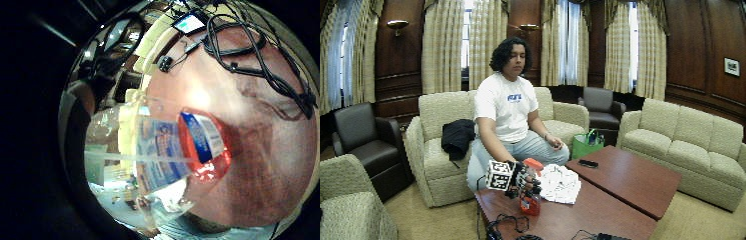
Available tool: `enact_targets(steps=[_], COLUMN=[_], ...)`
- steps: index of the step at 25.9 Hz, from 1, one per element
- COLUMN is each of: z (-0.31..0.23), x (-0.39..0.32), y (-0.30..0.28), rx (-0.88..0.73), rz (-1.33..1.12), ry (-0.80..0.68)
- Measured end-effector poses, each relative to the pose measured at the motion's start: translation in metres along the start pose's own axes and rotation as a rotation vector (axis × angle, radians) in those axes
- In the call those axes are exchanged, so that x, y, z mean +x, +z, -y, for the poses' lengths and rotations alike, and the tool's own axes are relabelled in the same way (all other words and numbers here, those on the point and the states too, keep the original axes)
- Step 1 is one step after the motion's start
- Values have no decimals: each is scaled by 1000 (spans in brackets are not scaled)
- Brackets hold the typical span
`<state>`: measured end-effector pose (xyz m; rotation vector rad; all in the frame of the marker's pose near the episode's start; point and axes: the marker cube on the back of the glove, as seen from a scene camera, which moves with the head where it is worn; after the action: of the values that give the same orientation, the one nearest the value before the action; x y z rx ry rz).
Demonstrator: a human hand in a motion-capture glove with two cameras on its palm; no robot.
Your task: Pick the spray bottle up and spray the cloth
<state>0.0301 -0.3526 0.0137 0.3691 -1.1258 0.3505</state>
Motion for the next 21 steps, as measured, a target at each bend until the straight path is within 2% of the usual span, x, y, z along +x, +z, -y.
enact_targets(steps=[8, 15, 21], z=[-2, -4, -26], x=[0, 0, -21], y=[-2, -4, -8], rx=[-1, 99, -3], rz=[-27, -72, -141], ry=[-87, -180, -186])
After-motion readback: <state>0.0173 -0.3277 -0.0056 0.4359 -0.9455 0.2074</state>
